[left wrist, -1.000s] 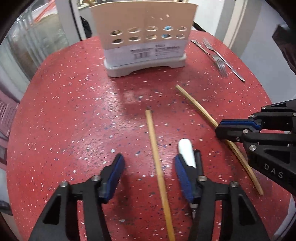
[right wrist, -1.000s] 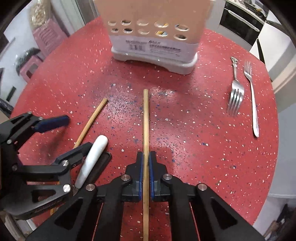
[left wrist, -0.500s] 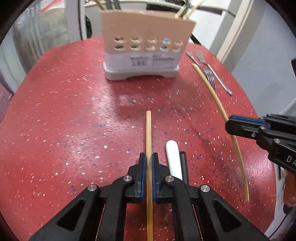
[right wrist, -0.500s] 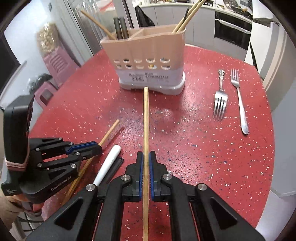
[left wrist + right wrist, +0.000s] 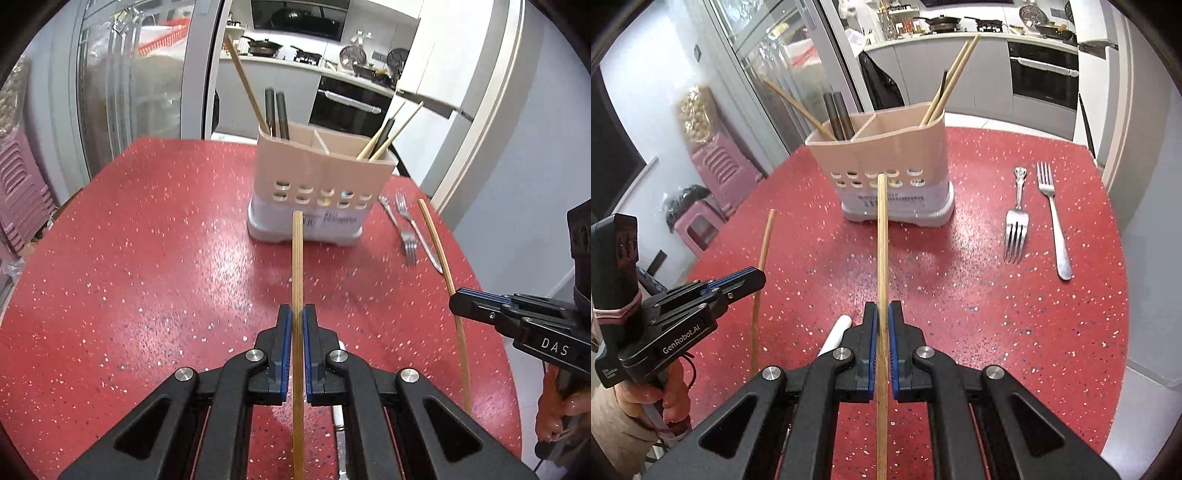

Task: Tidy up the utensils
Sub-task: 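Lift the chopstick with the right tool while the left tool carries its chopstick over the holder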

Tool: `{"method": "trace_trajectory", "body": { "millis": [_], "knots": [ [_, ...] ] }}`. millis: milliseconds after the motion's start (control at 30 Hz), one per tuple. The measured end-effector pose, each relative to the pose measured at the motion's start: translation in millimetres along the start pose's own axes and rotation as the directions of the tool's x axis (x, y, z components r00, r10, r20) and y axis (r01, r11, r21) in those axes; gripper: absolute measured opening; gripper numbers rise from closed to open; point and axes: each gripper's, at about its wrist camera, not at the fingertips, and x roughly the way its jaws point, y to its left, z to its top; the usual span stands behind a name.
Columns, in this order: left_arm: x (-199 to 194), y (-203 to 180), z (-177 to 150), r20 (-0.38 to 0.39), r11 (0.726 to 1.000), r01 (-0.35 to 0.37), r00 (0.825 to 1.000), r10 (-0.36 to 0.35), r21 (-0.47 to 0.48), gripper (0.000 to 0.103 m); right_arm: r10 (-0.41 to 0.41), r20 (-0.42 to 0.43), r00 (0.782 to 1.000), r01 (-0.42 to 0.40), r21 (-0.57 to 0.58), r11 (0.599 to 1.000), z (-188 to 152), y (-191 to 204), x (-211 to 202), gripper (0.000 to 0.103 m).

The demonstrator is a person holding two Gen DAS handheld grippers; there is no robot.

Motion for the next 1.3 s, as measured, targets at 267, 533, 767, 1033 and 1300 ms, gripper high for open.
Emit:
{"method": "trace_trajectory", "body": {
  "millis": [267,533,767,1033,1300],
  "knots": [
    [-18.5,-11.6,21.4,0.068,1.0,0.014,0.998,-0.015,0.017,0.028,0.022,0.071,0.997,-0.024,0.026,0.999,18.2,-2.3,-22.7,0.006],
    [-37.2,-18.1,46.2,0.142,0.999,0.033,0.989,-0.035,0.019,0.028,0.041,0.153,0.987,-0.05,0.051,0.997,41.2,-6.9,-39.5,0.006],
    [-48.8,-18.6,70.1,0.188,0.999,0.035,0.981,-0.039,0.022,0.028,0.059,0.215,0.975,-0.07,0.043,0.997,66.2,-5.7,-48.0,0.006],
    [-59.6,-19.3,112.4,0.246,0.999,0.043,0.968,-0.048,0.026,0.028,0.084,0.249,0.965,-0.096,0.035,0.995,106.8,-1.6,-47.6,0.006],
    [-67.0,-22.4,166.0,0.325,0.999,0.03,0.945,-0.039,0.032,0.028,0.082,0.302,0.95,-0.095,0.029,0.995,154.6,-0.7,-40.0,0.006]
  ]
}}
